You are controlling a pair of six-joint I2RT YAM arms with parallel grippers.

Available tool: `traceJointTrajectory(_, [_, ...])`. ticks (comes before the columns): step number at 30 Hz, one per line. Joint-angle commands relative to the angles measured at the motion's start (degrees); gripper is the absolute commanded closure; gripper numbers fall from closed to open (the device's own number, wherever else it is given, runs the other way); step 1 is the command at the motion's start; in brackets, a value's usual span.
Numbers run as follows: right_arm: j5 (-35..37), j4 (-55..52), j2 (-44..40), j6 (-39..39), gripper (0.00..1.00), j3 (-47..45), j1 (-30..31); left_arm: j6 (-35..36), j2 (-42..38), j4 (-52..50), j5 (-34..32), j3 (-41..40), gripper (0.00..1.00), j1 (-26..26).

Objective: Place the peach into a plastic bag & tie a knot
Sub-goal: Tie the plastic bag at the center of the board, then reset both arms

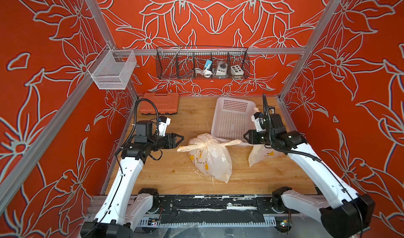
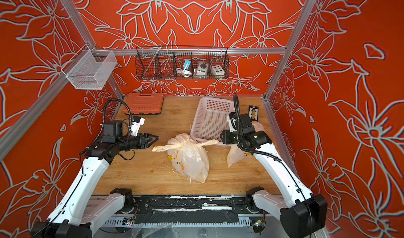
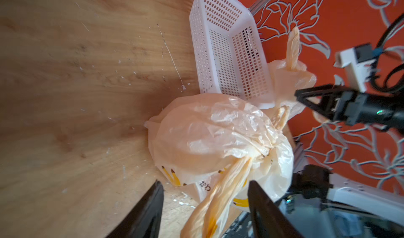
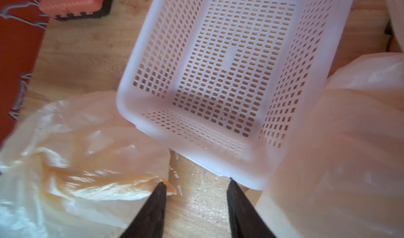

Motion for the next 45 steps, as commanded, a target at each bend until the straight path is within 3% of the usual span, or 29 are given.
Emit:
traceJointTrajectory(1, [-5.15, -8.01, -1.31, -3.34, 0.41, 3.88, -1.48, 0.75, -2.58, -4.21, -16.93, 2.39, 0.28, 2.98])
traceJointTrajectory(4, [0.79, -2.69, -0.79, 2.73, 0.38, 3.36, -5.09, 0.91, -2.30, 1.00, -27.97, 1.78, 0.23, 3.86])
traceJointTrajectory(7, [16.51, 9.07, 1.02, 6.59, 0.33, -0.40, -6.10, -0.19, -3.53, 14.88, -36.29, -4.71, 0.16, 3.85])
traceJointTrajectory(10, [27.83, 31.76, 1.20, -0.18, 0.24, -10.57, -6.08, 6.37, -4.20, 28.26, -41.51, -12.68, 0.10, 3.59])
traceJointTrajectory(12, [35.80, 42.84, 2.59, -6.80, 0.19, -15.64, -6.10, 9.32, -4.64, 34.50, -49.58, -17.75, 0.10, 3.51])
traceJointTrajectory(14, [39.95, 44.59, 5.33, -10.19, 0.16, -16.04, -6.45, 11.09, -4.25, 40.17, -54.29, -22.01, 0.09, 3.51])
traceJointTrajectory(18, [46.10, 49.27, 10.91, -14.43, 0.15, -19.20, -7.13, 9.97, -0.50, 43.56, -52.33, -23.78, 0.10, 4.32])
traceJointTrajectory(22, [44.41, 56.50, 10.99, -16.51, 0.15, -26.54, -8.84, 7.77, 3.68, 50.86, -48.99, -27.39, 0.10, 4.35])
traceJointTrajectory(27, [44.03, 69.19, 15.08, -18.32, 0.11, -33.68, -10.07, 6.56, 13.76, 67.57, -42.72, -34.12, 0.10, 4.38])
traceJointTrajectory(32, [40.25, 81.94, 17.28, -17.71, 0.08, -38.47, -13.13, 6.76, 21.97, 74.30, -33.68, -32.78, 0.08, 5.11])
traceJointTrajectory(34, [38.25, 78.30, 16.78, -17.11, 0.05, -37.26, -13.83, 8.08, 27.18, 79.58, -30.32, -33.18, 0.01, 5.17])
traceJointTrajectory(39, [34.02, 80.89, 16.98, -17.54, 0.03, -38.63, -15.22, 8.48, 28.33, 81.89, -30.62, -34.58, 0.01, 4.54])
traceJointTrajectory(42, [30.69, 94.91, 19.54, -18.34, 0.03, -44.65, -16.19, 8.43, 28.18, 82.13, -30.80, -34.80, 0.01, 4.51])
traceJointTrajectory(45, [31.52, 89.40, 17.85, -17.74, 0.03, -43.38, -15.93, 8.98, 28.33, 81.51, -30.98, -34.36, 0.01, 4.11])
